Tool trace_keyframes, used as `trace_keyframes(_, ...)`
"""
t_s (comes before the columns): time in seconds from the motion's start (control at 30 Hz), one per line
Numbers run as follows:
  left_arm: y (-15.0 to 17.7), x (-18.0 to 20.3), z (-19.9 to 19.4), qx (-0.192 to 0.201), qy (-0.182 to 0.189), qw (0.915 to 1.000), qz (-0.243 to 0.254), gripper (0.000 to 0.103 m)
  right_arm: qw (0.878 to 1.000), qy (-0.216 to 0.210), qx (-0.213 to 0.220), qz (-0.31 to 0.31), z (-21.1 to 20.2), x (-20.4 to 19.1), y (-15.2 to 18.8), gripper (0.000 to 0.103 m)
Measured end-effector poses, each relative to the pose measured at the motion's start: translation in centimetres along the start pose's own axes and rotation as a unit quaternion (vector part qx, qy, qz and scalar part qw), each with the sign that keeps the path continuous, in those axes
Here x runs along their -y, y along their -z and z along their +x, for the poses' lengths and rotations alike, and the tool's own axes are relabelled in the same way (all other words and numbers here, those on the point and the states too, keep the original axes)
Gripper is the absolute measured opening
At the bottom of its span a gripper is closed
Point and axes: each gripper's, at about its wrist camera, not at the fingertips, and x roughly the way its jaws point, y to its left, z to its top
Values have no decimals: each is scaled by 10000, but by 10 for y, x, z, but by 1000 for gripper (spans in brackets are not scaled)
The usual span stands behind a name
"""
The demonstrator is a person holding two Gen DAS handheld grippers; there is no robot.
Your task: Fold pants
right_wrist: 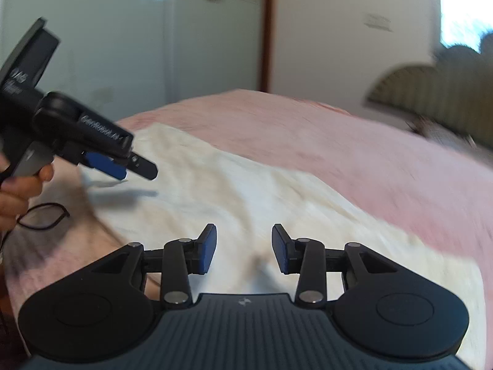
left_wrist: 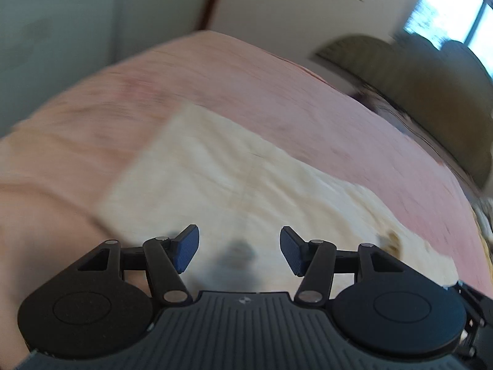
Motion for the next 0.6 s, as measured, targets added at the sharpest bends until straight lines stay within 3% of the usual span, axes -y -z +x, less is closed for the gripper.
trace_keyframes(0.17, -6, -61, -26, 35, -175, 9966, -806, 61, 9871, -829, -68, -1369, 43, -78, -19, 39)
trace_keyframes(0.3, -4, -85, -26, -140, 191, 9900, -1391, 58, 9713, -1062, -129, -2125, 76, -125, -22, 39)
trace_keyframes(0.4, -5, -90, -14, -191, 340, 9859, -1625, 37, 9605, -882, -119, -2637, 91, -147, -22, 37)
trace_keyframes(0.47, -2, -92, -5, -272, 326, 9830, -1786, 11, 9576, -811, -171, -2758, 100, -154, -22, 30)
trace_keyframes(0.6, 2, -98, -3, -84, 372, 9795, -1979, 8, 9548, -721, -136, -2881, 106, -157, -22, 21)
